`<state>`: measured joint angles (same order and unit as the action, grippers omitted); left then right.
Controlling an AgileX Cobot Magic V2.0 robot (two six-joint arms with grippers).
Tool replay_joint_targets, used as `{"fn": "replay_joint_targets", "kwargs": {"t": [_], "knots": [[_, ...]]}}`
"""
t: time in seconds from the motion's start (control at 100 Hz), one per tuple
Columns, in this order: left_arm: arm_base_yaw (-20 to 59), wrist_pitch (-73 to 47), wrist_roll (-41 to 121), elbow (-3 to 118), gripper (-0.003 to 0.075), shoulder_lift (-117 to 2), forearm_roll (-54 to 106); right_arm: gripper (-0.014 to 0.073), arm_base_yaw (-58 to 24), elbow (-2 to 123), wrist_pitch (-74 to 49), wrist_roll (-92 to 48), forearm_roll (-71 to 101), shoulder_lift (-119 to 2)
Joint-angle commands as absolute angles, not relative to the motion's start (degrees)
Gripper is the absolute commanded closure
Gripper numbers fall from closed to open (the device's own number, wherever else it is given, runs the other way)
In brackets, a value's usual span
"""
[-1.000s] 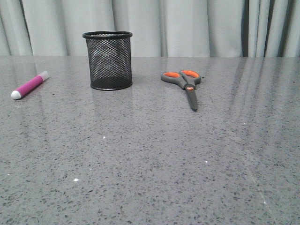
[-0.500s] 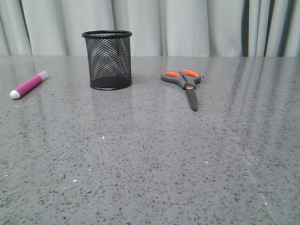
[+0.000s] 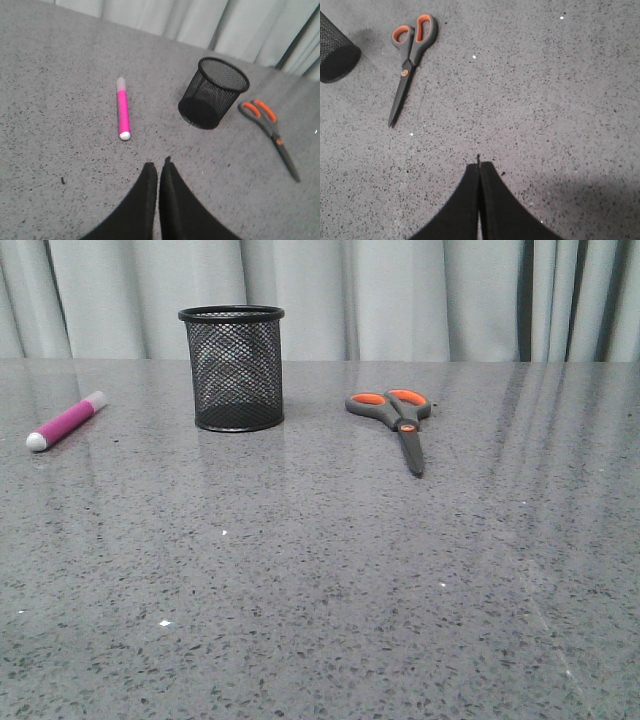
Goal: Put pen and scissors into bin
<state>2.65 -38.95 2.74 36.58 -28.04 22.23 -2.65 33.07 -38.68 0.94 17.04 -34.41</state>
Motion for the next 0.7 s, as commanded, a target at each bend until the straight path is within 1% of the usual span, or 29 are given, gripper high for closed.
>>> {"fn": "replay_joint_targets", "kwargs": {"t": [0.0,0.14,0.25,0.28,0.35,0.41,0.44,0.45,0.46,0.5,0.51,0.52,0.53,0.54,0.59,0.64,0.65,0.69], "knots": [[2.89,-41.77,6.75,43.63,0.0742,-34.20,22.12,0.0662,-2.28,39.18,-38.85,-0.82,16.53,-38.93],[2.89,-45.15,7.81,48.91,0.0741,-40.70,22.12,0.0661,-2.28,42.40,-39.59,-3.47,16.53,-42.27],[2.89,-45.18,8.06,51.07,0.0741,-44.36,22.12,0.0650,-2.28,43.38,-40.07,-4.01,16.53,-42.93],[2.89,-45.10,8.87,51.58,0.0741,-45.41,22.12,0.0631,-2.28,43.46,-40.07,-4.01,16.53,-42.93],[2.89,-45.07,11.29,52.49,0.0738,-47.31,22.12,0.0554,-2.28,43.74,-40.07,-4.01,16.53,-42.93],[2.89,-44.93,12.18,52.95,0.0719,-48.51,22.12,0.0456,-2.28,43.74,-40.07,-4.01,16.53,-42.93],[2.89,-44.80,12.30,53.34,0.0696,-49.49,22.12,0.0407,-2.28,43.74,-40.07,-4.01,16.53,-42.93],[2.89,-44.80,12.30,53.47,0.0675,-49.87,22.12,0.0382,-2.28,43.74,-40.07,-4.01,16.53,-42.93],[2.89,-44.80,12.30,53.46,0.0675,-49.87,22.12,0.0369,-2.28,43.74,-40.07,-4.01,16.53,-42.93],[2.89,-44.69,12.30,53.85,0.0617,-51.28,22.25,0.0293,-2.28,43.74,-40.07,-4.01,16.53,-42.93],[2.89,-44.67,12.30,53.95,0.0617,-51.48,22.25,0.0281,-2.28,43.74,-40.07,-4.01,16.53,-42.93],[2.89,-44.55,12.30,54.08,0.0589,-51.88,22.38,0.0259,-2.28,43.74,-40.07,-4.01,16.53,-42.93],[2.89,-44.53,12.30,54.12,0.0589,-51.88,22.39,0.0249,-2.28,43.74,-40.07,-4.01,16.53,-42.93],[2.89,-44.55,12.30,54.09,0.0569,-52.31,22.52,0.0230,-2.28,43.74,-40.07,-4.01,16.53,-42.93],[2.89,-44.13,12.30,54.33,0.0496,-53.80,23.18,0.0190,-2.28,43.74,-40.07,-4.01,16.63,-42.93],[2.89,-43.36,12.40,54.85,0.0416,-55.61,24.32,0.0190,-2.28,43.74,-39.95,-4.01,16.63,-42.93],[2.89,-43.21,12.41,54.93,0.0416,-55.84,24.49,0.0191,-2.28,43.74,-39.95,-4.01,16.63,-42.93],[2.89,-43.21,13.76,55.37,0.0369,-57.08,25.60,0.0194,-2.28,43.74,-39.81,-4.01,16.63,-42.93]]}}
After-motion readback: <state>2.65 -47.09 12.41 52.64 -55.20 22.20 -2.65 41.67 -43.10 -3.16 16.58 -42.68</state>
